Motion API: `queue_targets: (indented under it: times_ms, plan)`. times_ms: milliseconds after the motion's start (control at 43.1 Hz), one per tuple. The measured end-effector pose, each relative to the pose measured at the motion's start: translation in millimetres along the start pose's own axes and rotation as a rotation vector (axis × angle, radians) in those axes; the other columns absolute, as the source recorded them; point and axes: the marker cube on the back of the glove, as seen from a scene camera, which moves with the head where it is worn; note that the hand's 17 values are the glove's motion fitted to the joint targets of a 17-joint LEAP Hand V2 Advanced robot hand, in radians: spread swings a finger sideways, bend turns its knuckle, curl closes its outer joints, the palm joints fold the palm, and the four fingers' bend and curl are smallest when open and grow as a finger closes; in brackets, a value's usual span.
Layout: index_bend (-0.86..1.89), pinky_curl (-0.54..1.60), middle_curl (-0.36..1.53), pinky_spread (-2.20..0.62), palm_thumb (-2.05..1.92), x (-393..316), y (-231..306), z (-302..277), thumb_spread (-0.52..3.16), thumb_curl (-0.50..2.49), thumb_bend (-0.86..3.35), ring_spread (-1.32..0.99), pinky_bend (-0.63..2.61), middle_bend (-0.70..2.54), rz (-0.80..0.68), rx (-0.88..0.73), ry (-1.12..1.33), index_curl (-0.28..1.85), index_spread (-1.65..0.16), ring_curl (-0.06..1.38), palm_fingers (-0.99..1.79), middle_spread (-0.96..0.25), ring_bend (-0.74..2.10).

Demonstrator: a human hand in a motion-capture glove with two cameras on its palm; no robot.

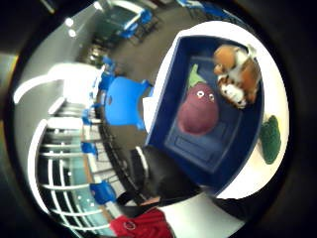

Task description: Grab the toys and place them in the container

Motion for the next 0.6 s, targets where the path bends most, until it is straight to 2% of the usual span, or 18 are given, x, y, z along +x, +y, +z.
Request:
queue_targets:
  times_ms: [278, 603]
  plan:
    - [0.11, 0.35, 0.36, 0.09, -0.12, 112.3, 24.9, 19.0, 0.95, 0.35, -0.10, -0.02, 1.09, 0.15, 0.212, -0.043, 0.135, 0.25, -0.33, 0.24, -0.20, -0.11, 0.23]
    - [0.12, 0.34, 0.30, 0.13, -0.09, 180.9, 43.3, 54.5, 0.95, 0.29, -0.08, 0.03, 1.10, 0.12, 0.318, -0.130, 0.106, 0.22, -0.34, 0.24, -0.21, -0.09, 0.17]
